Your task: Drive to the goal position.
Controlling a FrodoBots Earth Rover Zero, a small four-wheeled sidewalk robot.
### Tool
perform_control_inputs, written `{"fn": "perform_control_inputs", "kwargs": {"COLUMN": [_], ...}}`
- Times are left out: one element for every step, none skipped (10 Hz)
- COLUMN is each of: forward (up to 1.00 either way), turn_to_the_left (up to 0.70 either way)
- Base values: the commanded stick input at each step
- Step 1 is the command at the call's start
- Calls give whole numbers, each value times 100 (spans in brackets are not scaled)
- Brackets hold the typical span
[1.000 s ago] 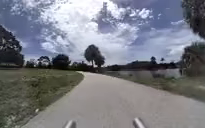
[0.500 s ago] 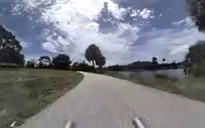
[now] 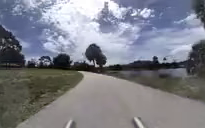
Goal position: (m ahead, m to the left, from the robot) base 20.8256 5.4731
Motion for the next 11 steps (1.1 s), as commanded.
{"fn": "perform_control_inputs", "kwargs": {"forward": [85,85,85,85,85,85,85,85,85,85,85], "turn_to_the_left": [0,0,0,0,0,0,0,0,0,0,0]}}
